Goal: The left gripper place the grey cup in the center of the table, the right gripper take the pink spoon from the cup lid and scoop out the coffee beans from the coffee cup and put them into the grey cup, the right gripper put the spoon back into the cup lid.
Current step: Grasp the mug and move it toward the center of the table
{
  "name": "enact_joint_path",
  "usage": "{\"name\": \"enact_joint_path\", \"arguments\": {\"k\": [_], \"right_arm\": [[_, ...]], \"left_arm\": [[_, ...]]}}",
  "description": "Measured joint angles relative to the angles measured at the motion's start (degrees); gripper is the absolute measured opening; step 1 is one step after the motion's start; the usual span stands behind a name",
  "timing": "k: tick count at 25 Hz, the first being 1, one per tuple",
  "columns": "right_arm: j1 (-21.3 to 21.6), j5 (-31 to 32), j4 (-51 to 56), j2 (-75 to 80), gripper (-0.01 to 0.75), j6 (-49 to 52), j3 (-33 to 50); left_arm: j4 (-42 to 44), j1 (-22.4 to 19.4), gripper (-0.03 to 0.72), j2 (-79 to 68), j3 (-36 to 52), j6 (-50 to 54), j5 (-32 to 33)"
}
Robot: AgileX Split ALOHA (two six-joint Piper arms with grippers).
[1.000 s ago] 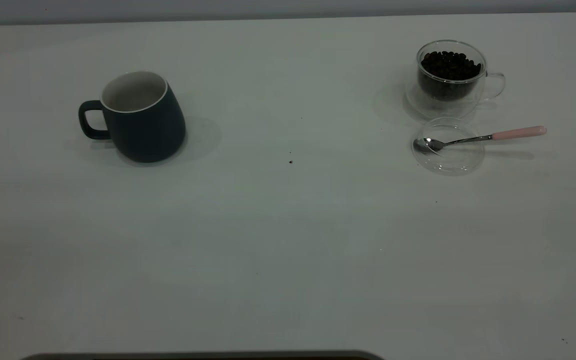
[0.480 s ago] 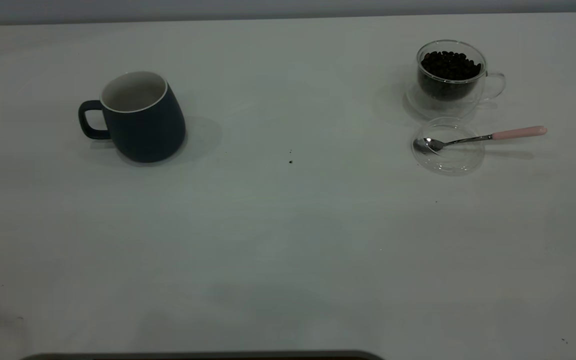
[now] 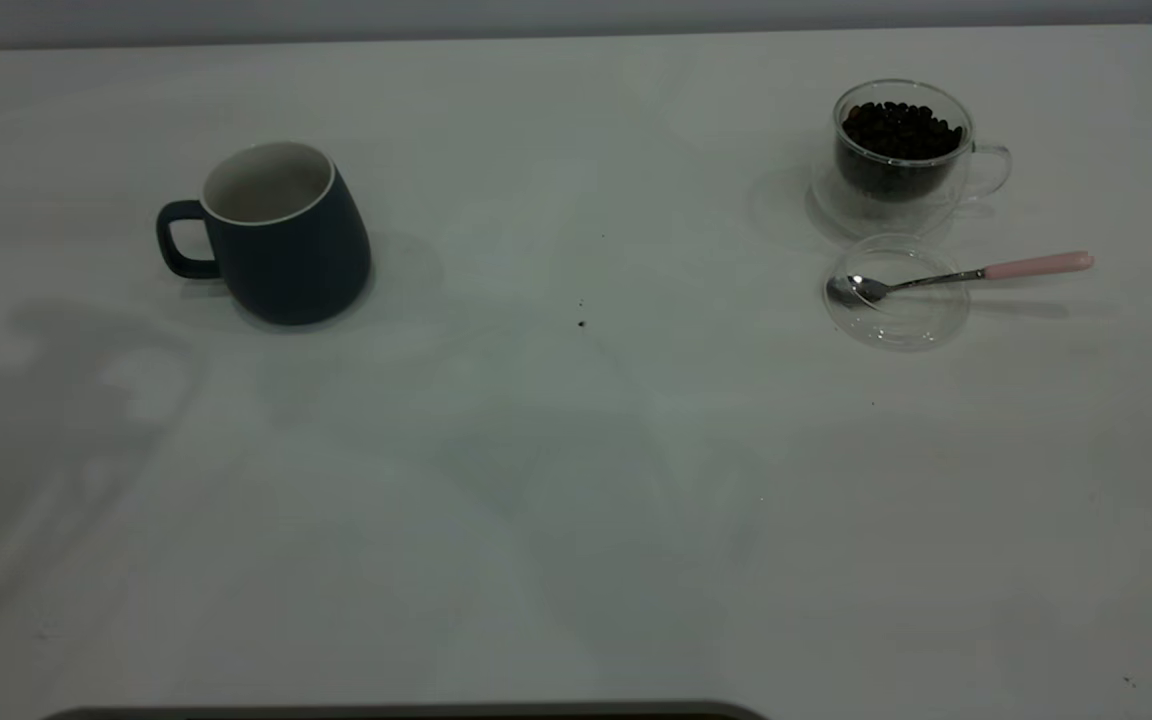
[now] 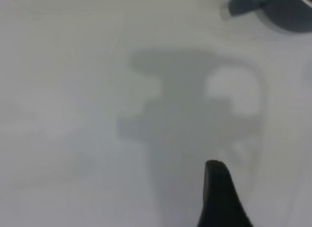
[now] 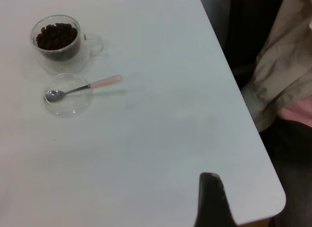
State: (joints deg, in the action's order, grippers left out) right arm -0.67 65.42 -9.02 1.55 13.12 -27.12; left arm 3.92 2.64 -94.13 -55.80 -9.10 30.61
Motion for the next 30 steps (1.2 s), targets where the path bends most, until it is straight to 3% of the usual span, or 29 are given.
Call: {"name": "enact_joint_path", "arguments": {"k": [7,16,22,30], "right_arm": [[0.0,0.0,0.0,0.0,0.531,0.0,0.0],[0.0,0.0,0.0,0.0,0.531,0.0,0.0],[0.0,0.0,0.0,0.0,0.531,0.0,0.0],[0.0,0.0,0.0,0.0,0.531,0.0,0.0]], "left_arm": [[0.0,2.4,0.516,-19.4,-15.2,-22.8,0.4],[0.0,4.8,0.516,-24.8,-18.4,-48.7,0.4],[0.0,4.8,0.516,-29.2,-18.4,-52.2,-6.6],[0.0,4.9,0.516,-34.0,-18.4,-54.0,-9.1]]}}
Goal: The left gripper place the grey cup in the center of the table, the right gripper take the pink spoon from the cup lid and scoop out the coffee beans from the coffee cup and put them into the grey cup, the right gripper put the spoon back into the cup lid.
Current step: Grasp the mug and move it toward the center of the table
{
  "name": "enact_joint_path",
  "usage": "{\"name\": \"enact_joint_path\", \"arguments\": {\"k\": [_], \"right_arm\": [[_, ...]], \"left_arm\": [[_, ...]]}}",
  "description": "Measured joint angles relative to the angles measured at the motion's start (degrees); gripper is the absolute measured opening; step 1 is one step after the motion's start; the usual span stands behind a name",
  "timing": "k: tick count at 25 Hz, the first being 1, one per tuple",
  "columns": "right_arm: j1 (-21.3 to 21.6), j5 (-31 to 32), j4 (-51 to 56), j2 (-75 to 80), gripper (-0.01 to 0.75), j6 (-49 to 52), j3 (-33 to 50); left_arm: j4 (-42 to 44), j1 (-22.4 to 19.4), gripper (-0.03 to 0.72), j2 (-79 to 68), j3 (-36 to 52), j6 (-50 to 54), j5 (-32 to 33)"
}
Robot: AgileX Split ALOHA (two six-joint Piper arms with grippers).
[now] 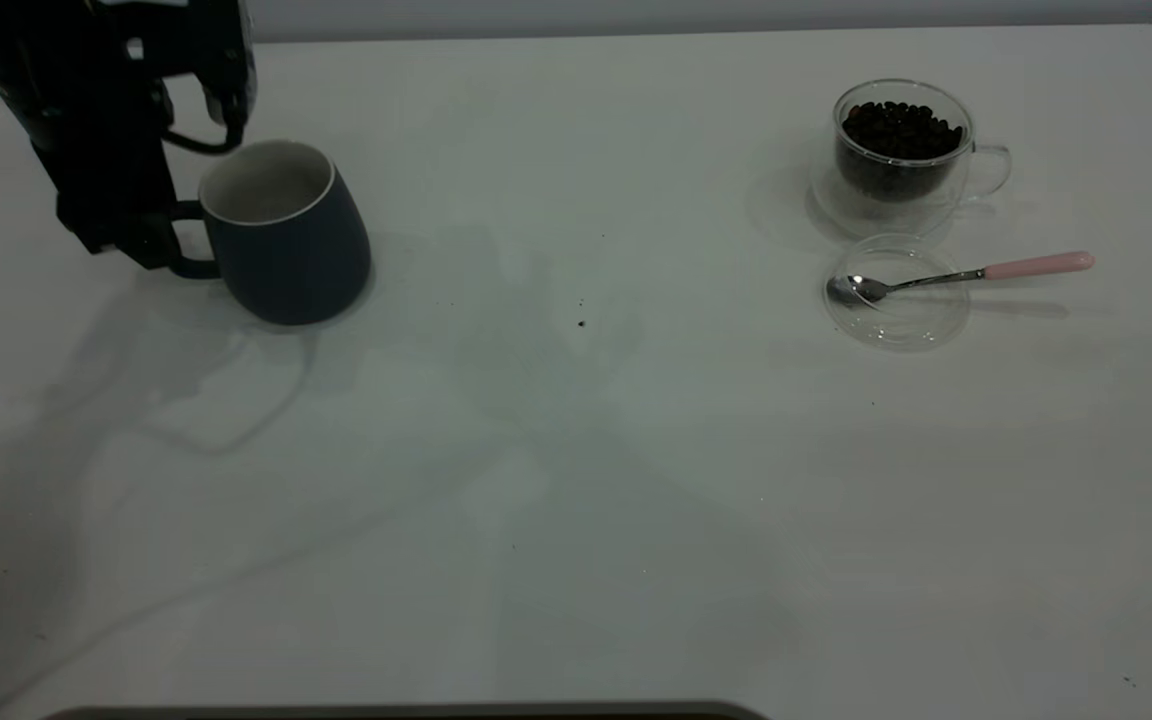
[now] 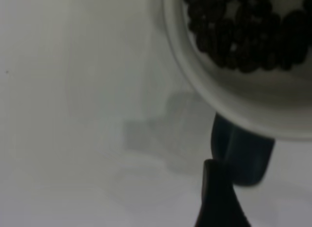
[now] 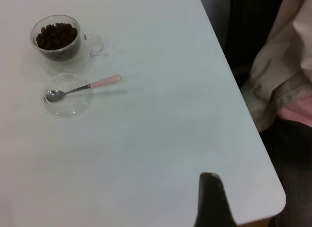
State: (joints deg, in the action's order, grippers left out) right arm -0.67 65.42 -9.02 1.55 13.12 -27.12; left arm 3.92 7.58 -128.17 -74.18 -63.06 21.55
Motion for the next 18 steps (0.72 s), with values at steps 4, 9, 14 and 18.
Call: {"name": "enact_joint_path", "arguments": {"k": [4,9,14,18], "right_arm": [[0.0,0.0,0.0,0.0,0.531,0.0,0.0],[0.0,0.0,0.0,0.0,0.531,0.0,0.0],[0.0,0.0,0.0,0.0,0.531,0.0,0.0],[0.0,0.0,0.0,0.0,0.531,0.0,0.0]], "left_arm": [[0.0,0.6,0.516,-1.1,0.0,-0.4,-1.7],[0.1,2.1,0.516,-1.9,-0.1,-0.5,-3.3],[0.1,4.5,0.516,-2.2,-0.1,-0.6,-5.8],[0.1,6.2,0.516,-3.2,-0.4,-0.5,-6.6]]}}
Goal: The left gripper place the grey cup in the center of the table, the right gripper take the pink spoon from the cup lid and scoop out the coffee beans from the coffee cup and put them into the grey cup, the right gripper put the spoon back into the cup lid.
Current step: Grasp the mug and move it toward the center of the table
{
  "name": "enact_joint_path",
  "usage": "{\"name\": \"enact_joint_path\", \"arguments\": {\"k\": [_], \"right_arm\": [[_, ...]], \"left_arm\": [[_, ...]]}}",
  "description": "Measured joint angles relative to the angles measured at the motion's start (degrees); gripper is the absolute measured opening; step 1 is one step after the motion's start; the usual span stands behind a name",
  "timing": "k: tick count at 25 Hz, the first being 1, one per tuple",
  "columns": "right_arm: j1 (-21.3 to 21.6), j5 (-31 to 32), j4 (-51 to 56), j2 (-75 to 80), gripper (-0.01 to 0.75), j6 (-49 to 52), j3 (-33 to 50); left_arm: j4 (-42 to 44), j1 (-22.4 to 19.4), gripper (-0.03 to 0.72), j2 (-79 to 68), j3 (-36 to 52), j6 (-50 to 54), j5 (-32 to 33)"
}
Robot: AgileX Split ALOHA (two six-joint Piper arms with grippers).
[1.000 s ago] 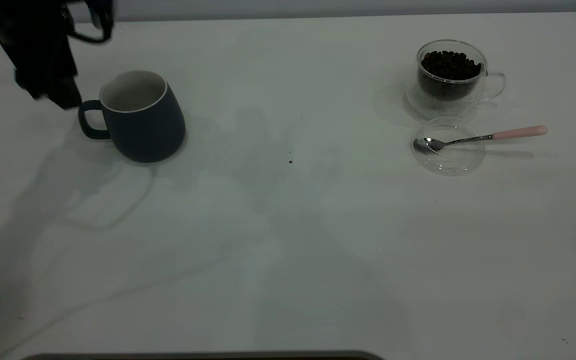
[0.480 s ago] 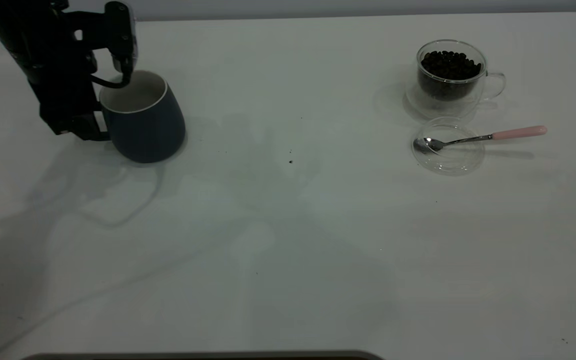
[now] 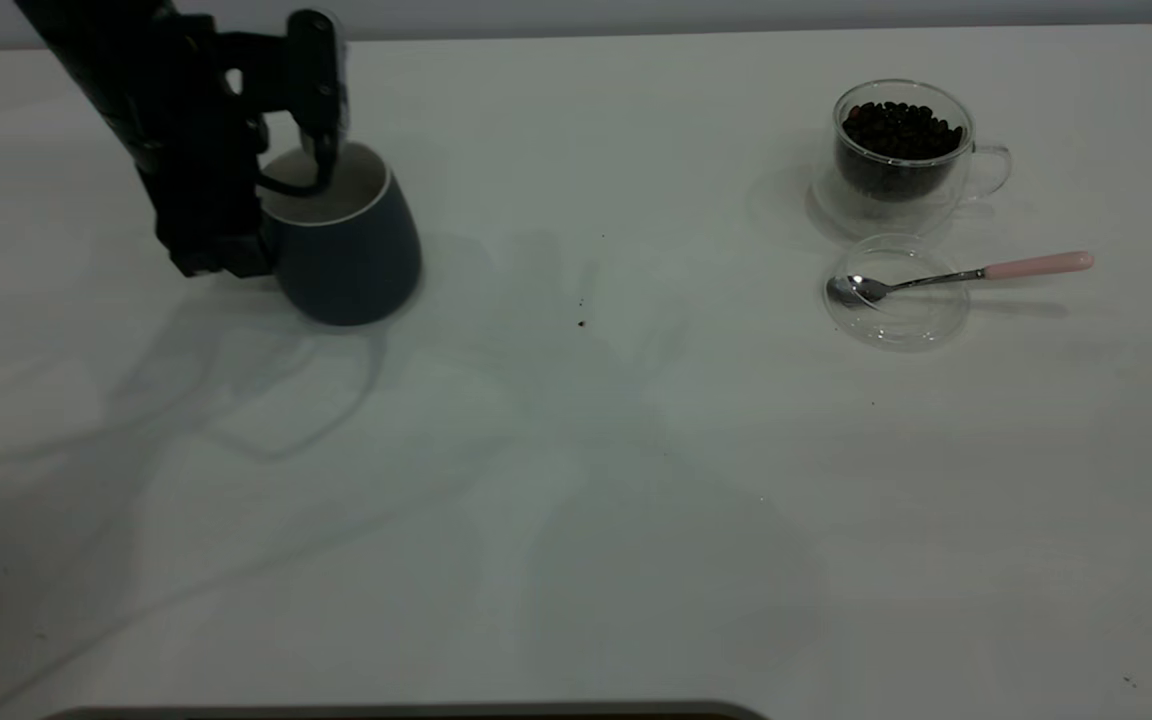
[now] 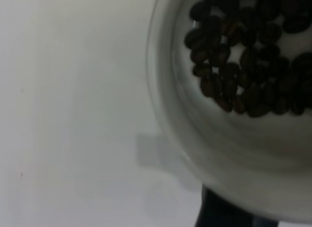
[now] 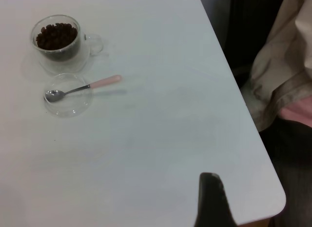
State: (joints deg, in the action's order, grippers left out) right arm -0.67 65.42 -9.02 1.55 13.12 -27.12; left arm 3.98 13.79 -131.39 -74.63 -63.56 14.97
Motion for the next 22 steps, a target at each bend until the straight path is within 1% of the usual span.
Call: {"name": "enact_joint_path", "arguments": {"k": [5,14,22], "right_arm": [[0.0,0.0,0.0,0.0,0.531,0.0,0.0],[0.0,0.0,0.0,0.0,0.531,0.0,0.0],[0.0,0.0,0.0,0.0,0.531,0.0,0.0]], "left_arm": [[-1.0,1.9,0.516,-0.6,-0.3,0.5,-0.7],[-10.6,6.0,0.516,-1.3,-6.7,0.5,-0.1],[-11.8,9.3,0.516,-3.9,-11.8,0.6,0.3]]}}
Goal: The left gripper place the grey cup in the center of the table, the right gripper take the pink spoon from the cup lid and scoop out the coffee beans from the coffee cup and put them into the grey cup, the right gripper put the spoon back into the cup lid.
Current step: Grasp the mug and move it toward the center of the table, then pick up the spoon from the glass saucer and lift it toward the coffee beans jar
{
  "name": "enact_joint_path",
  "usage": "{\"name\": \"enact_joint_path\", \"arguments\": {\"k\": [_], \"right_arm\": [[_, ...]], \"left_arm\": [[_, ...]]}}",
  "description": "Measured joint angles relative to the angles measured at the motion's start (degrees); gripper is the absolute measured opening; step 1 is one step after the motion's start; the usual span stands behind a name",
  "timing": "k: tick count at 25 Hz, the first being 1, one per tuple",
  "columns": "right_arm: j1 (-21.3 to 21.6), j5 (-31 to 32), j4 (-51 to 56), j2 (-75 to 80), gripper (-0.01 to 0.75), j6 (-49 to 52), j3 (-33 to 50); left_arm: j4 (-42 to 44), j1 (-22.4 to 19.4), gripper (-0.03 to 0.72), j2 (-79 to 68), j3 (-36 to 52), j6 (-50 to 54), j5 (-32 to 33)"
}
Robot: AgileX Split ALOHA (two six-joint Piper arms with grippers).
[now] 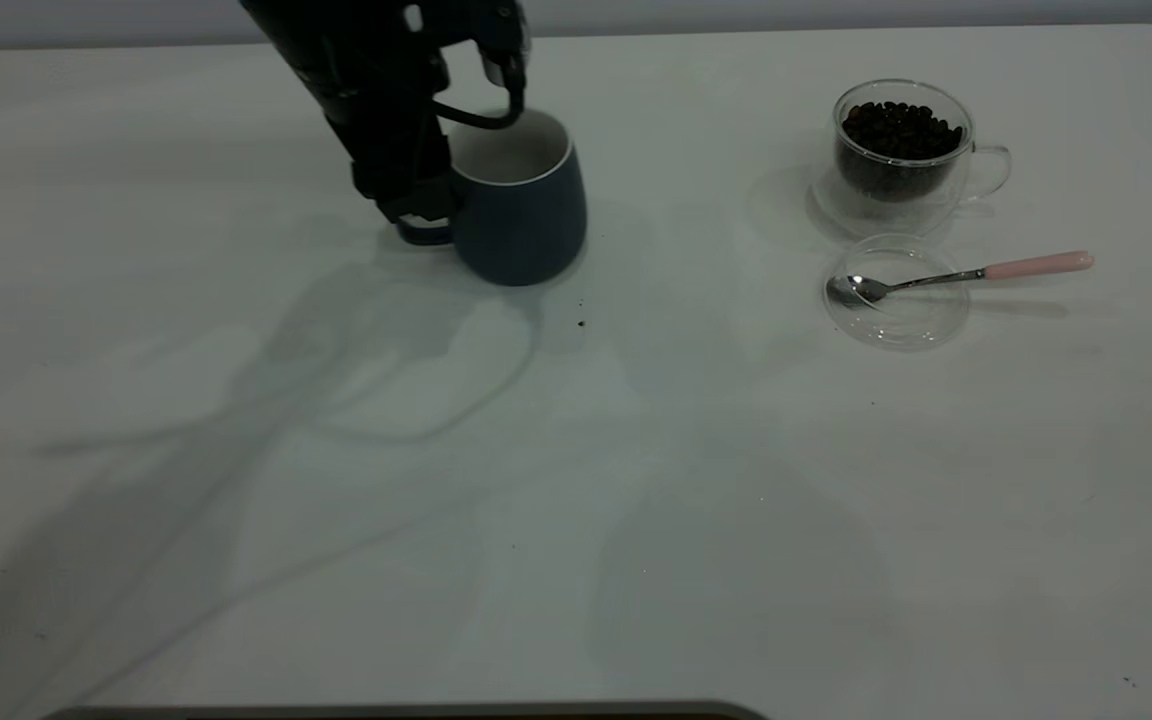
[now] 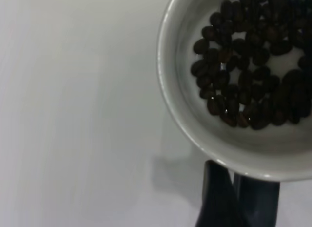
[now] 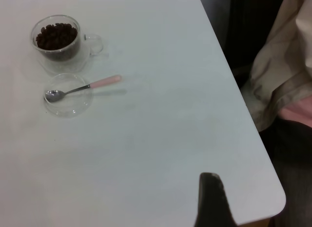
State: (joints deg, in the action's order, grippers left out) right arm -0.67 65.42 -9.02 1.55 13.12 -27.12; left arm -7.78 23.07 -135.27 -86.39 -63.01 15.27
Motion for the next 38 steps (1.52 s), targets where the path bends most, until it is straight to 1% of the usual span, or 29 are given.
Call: {"name": "enact_joint_path", "arguments": {"k": [4,8,13,17,20,22,25,27,31,35,38], "right_arm": [[0.0,0.0,0.0,0.0,0.531,0.0,0.0],[0.0,0.0,0.0,0.0,0.531,0.0,0.0],[0.0,0.0,0.0,0.0,0.531,0.0,0.0],[0.0,0.0,0.0,0.0,0.531,0.0,0.0],[0.0,0.0,0.0,0.0,0.531,0.0,0.0],[0.0,0.0,0.0,0.0,0.531,0.0,0.0],[0.0,0.0,0.0,0.0,0.531,0.0,0.0],[0.0,0.0,0.0,0.0,0.531,0.0,0.0],[0.0,0.0,0.0,0.0,0.531,0.0,0.0],[0.0,0.0,0.0,0.0,0.531,0.0,0.0],[0.0,0.0,0.0,0.0,0.531,0.0,0.0]], "left_arm": [[-0.1,0.6,0.516,-1.8,-1.4,0.0,1.2],[-0.1,0.7,0.516,-1.9,-1.5,0.0,4.1],[2.0,0.7,0.516,-0.4,-1.6,1.9,12.8],[6.8,0.7,0.516,2.7,-1.6,8.2,15.5],[12.1,0.6,0.516,5.2,-1.6,15.7,16.4],[15.9,0.6,0.516,7.5,-1.6,21.4,18.5],[20.4,0.5,0.516,12.1,-1.6,28.2,24.1],[21.9,0.5,0.516,15.9,-1.6,31.5,29.5],[22.5,0.5,0.516,25.5,-1.6,38.1,41.4],[22.5,0.5,0.516,35.8,-1.6,46.3,51.6],[21.8,0.5,0.516,42.7,-1.5,51.5,51.7]]}}
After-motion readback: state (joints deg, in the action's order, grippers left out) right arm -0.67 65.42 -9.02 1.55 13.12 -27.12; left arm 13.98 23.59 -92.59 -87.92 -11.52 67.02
